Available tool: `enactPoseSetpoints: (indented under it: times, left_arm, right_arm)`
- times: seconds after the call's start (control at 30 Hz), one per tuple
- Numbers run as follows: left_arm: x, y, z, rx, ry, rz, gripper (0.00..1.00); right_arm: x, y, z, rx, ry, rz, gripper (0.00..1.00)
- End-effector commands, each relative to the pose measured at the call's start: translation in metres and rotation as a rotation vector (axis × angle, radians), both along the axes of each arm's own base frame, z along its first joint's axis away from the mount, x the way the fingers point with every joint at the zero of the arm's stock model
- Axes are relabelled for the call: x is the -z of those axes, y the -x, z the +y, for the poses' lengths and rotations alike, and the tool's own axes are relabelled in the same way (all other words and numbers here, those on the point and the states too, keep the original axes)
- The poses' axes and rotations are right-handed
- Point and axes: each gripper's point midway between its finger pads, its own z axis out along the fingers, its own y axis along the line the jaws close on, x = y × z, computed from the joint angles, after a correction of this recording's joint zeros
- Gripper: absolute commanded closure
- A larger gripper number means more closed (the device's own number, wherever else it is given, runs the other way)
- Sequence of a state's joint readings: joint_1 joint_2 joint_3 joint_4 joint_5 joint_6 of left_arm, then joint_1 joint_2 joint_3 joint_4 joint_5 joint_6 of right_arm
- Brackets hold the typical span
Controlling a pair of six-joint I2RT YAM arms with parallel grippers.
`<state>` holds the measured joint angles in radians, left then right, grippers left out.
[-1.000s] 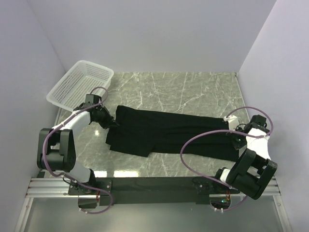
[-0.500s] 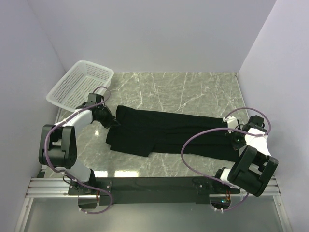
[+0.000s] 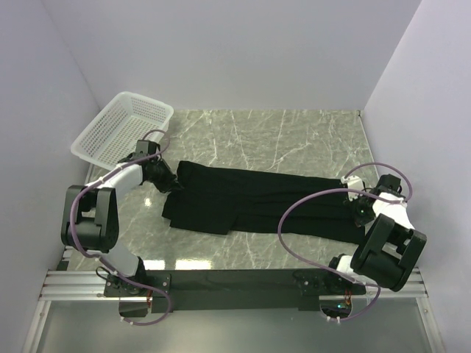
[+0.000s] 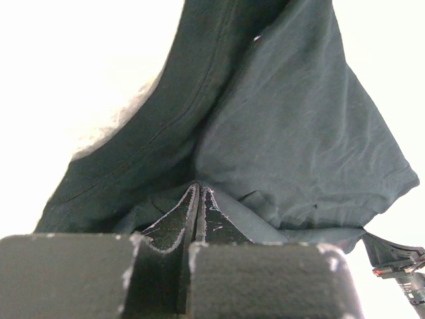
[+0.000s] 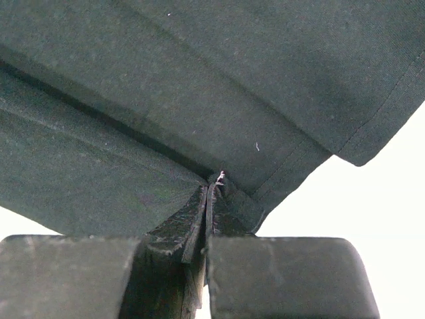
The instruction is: Fold and stack the t-shirts
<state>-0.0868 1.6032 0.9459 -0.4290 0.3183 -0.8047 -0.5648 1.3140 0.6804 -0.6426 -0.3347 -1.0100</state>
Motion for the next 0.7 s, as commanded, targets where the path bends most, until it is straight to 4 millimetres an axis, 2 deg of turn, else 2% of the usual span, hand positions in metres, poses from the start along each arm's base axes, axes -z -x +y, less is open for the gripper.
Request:
enactPoseSetpoints:
  times: [0.0, 0.07, 0.17, 0.2, 0.27, 0.3, 0.37, 0.4, 0.43, 0.5, 0.53, 0.57, 0.6, 0.63, 0.67]
  left_arm:
    - [-0.012, -0.023, 0.001, 0.016, -0.026, -0.080, 0.99]
    - [-0.010, -0.026, 0.001, 0.020, -0.033, -0.082, 0.99]
    - [-0.004, -0.026, 0.000, 0.023, -0.035, -0.069, 0.94]
    - [-0.003, -0.026, 0.000, 0.024, -0.036, -0.068, 0.85]
    - [-0.008, -0.028, -0.002, 0.031, -0.033, -0.085, 0.75]
    - [-0.019, -0.030, -0.003, 0.034, -0.032, -0.120, 0.63]
    - [-0.039, -0.036, -0.004, 0.042, -0.047, -0.180, 0.52]
    - [-0.057, -0.037, -0.004, 0.043, -0.047, -0.228, 0.44]
    - [-0.066, -0.037, -0.005, 0.046, -0.049, -0.249, 0.41]
    - [-0.092, -0.036, -0.002, 0.048, -0.064, -0.322, 0.37]
    - [-0.100, -0.034, 0.000, 0.051, -0.073, -0.344, 0.36]
    - [-0.103, -0.030, 0.002, 0.062, -0.090, -0.358, 0.36]
    - [-0.119, -0.025, 0.007, 0.050, -0.108, -0.413, 0.34]
    - [-0.123, -0.020, 0.010, 0.050, -0.121, -0.435, 0.33]
    - [-0.118, -0.011, 0.014, 0.057, -0.142, -0.441, 0.32]
  right_arm:
    - [-0.005, -0.014, -0.009, 0.017, 0.045, -0.038, 0.97]
    - [-0.004, -0.016, -0.009, 0.029, 0.048, -0.043, 0.95]
    - [-0.009, -0.024, -0.009, 0.054, 0.053, -0.065, 0.83]
    - [-0.012, -0.027, -0.008, 0.060, 0.051, -0.077, 0.72]
    - [-0.032, -0.039, -0.004, 0.075, 0.030, -0.139, 0.64]
    - [-0.042, -0.043, -0.003, 0.076, 0.023, -0.168, 0.53]
    - [-0.068, -0.054, 0.005, 0.053, 0.008, -0.245, 0.45]
    - [-0.076, -0.057, 0.011, 0.031, 0.001, -0.263, 0.44]
    - [-0.086, -0.063, 0.020, -0.014, -0.006, -0.288, 0.44]
    - [-0.097, -0.062, 0.046, -0.118, -0.075, -0.315, 0.44]
    - [-0.097, -0.056, 0.060, -0.172, -0.114, -0.298, 0.44]
    - [-0.099, -0.055, 0.079, -0.304, -0.124, -0.321, 0.44]
    - [-0.103, -0.053, 0.099, -0.392, -0.180, -0.350, 0.43]
    - [-0.100, -0.046, 0.115, -0.473, -0.215, -0.356, 0.42]
    - [-0.099, -0.039, 0.135, -0.614, -0.223, -0.375, 0.41]
